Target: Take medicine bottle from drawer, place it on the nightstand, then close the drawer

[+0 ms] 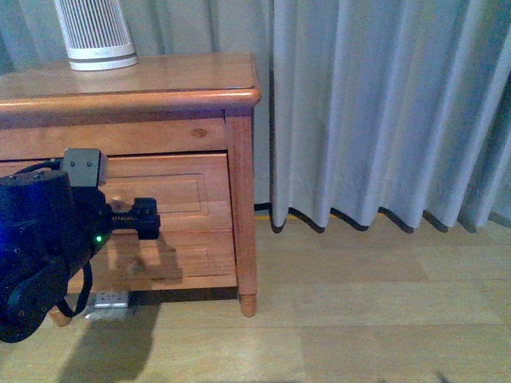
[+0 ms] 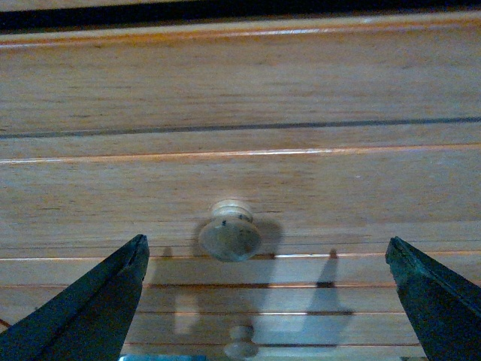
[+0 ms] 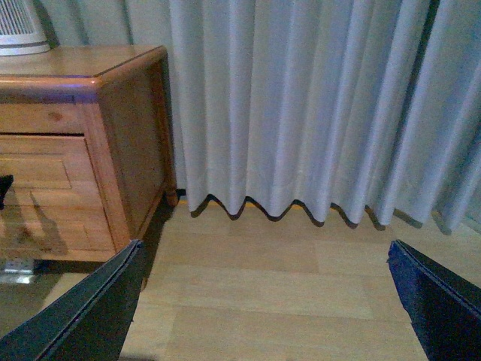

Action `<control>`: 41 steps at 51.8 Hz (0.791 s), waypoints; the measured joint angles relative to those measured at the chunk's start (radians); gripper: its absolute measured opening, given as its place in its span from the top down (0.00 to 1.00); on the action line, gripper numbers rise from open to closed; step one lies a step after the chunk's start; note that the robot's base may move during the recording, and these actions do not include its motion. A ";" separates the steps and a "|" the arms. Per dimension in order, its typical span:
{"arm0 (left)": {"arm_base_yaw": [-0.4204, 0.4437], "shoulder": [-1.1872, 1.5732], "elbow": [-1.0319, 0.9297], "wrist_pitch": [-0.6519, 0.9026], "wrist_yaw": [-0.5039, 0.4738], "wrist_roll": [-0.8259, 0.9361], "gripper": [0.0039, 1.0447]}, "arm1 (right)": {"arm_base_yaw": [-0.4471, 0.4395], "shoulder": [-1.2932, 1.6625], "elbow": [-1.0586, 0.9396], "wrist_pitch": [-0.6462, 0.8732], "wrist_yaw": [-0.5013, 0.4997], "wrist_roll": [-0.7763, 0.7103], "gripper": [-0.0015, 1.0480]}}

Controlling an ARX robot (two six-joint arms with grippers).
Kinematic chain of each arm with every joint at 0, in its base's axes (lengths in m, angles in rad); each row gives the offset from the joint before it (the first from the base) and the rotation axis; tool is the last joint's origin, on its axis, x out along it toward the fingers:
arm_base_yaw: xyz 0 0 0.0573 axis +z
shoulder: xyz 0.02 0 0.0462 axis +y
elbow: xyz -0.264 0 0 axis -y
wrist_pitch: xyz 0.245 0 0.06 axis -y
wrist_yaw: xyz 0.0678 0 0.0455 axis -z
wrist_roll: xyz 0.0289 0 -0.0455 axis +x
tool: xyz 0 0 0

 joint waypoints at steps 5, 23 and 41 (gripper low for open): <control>0.011 0.019 0.034 -0.014 0.000 0.029 0.06 | 0.000 0.000 0.000 0.000 0.000 0.000 0.07; 0.021 0.052 0.096 -0.071 0.020 0.039 0.07 | 0.000 0.000 0.000 0.000 0.000 0.000 0.07; 0.019 0.053 0.104 -0.062 0.019 0.032 0.66 | 0.000 0.000 0.000 0.000 0.000 0.000 0.07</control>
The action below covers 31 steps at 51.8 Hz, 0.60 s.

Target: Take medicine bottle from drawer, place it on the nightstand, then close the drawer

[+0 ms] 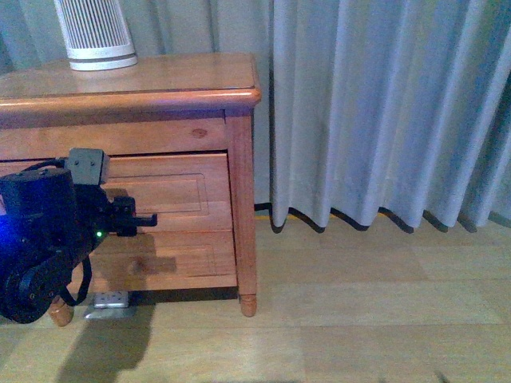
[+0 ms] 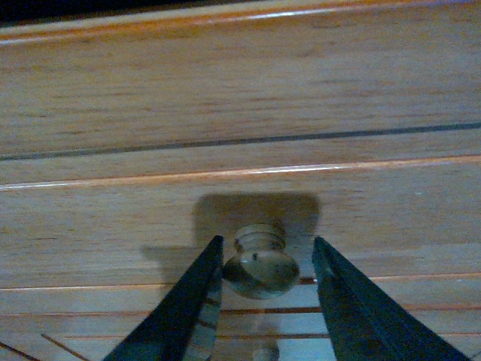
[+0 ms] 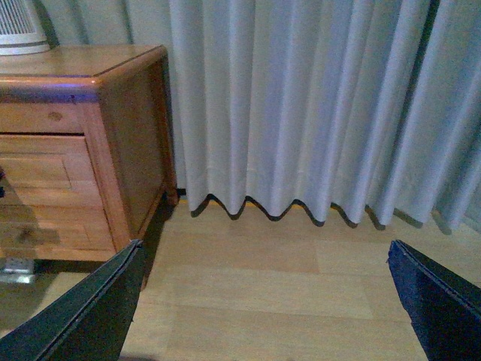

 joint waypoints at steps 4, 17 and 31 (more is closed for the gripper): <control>0.004 0.000 -0.002 0.008 0.004 0.000 0.77 | 0.000 0.000 0.000 0.000 0.000 0.000 0.07; 0.003 -0.013 -0.058 0.065 0.005 -0.002 0.78 | 0.000 0.000 0.000 0.000 0.000 0.000 0.07; -0.014 -0.124 -0.307 0.162 -0.022 -0.011 0.78 | 0.000 0.000 0.000 0.000 0.000 0.000 0.07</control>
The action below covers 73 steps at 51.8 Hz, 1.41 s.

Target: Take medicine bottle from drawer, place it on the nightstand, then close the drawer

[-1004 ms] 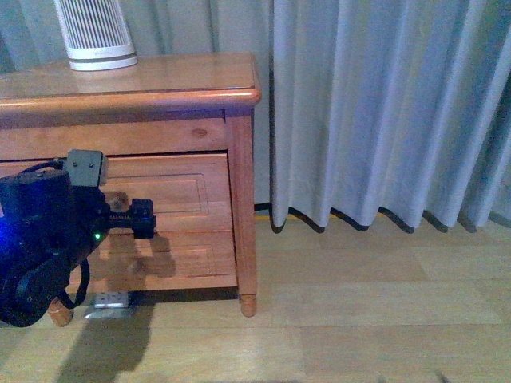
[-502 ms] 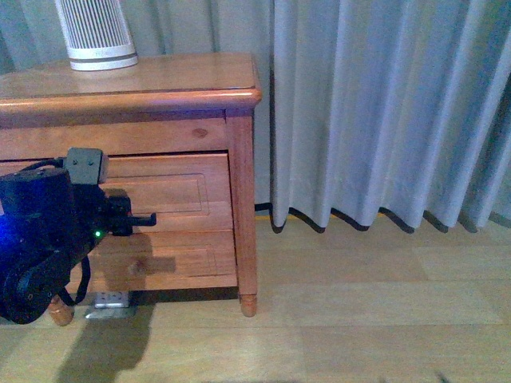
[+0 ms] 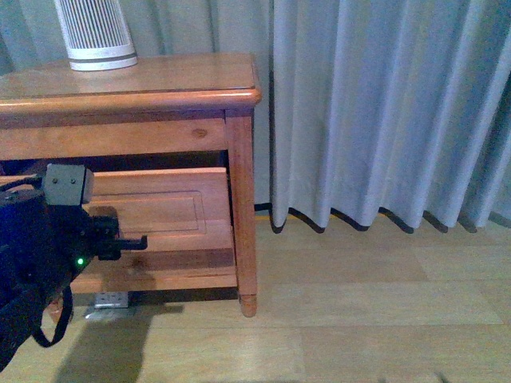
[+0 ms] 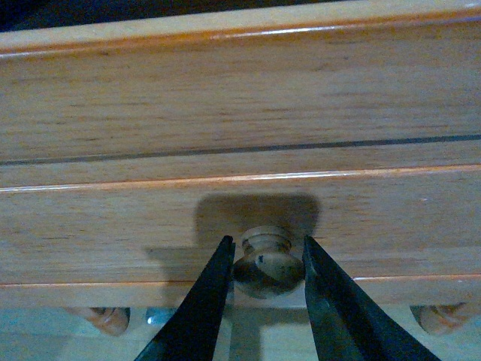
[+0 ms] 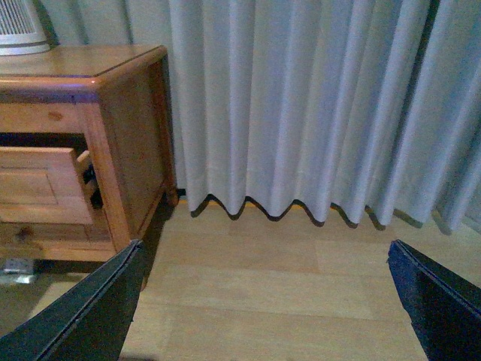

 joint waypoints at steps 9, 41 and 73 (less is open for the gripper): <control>-0.016 -0.089 -0.177 0.027 -0.006 0.003 0.78 | 0.000 0.000 0.000 0.000 0.000 0.000 0.07; -0.098 -0.304 -0.536 -0.169 0.014 0.039 0.45 | 0.000 0.000 0.000 0.000 0.000 0.000 0.07; -0.090 -1.404 -0.574 -0.752 0.117 0.009 0.06 | 0.000 0.000 0.000 0.000 0.000 0.000 0.07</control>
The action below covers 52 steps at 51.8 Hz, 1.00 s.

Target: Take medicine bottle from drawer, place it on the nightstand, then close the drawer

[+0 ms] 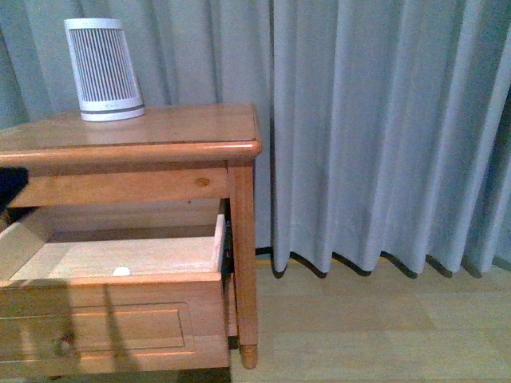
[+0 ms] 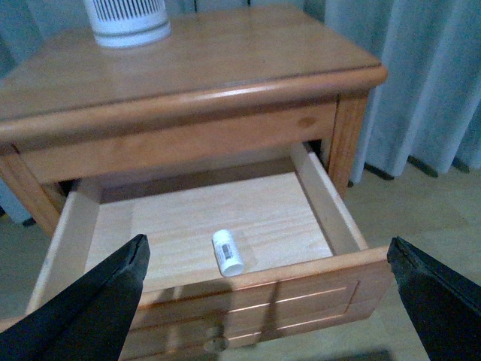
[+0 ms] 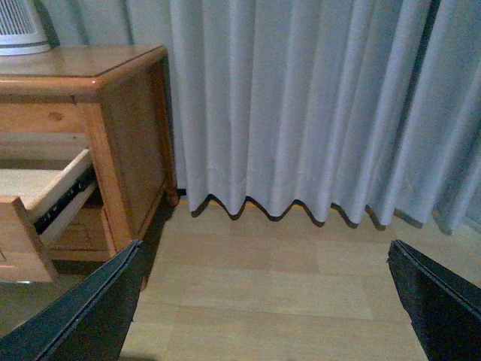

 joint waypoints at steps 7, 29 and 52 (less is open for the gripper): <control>-0.031 -0.251 -0.054 -0.165 -0.018 -0.019 0.06 | 0.000 0.000 0.000 0.000 0.000 0.000 0.07; -0.039 -0.887 -0.336 -0.426 -0.230 -0.077 0.35 | 0.000 0.000 0.000 0.000 0.000 0.000 0.07; 0.151 -0.947 -0.393 -0.427 -0.045 -0.088 0.98 | 0.000 0.000 0.000 0.000 0.000 0.000 0.07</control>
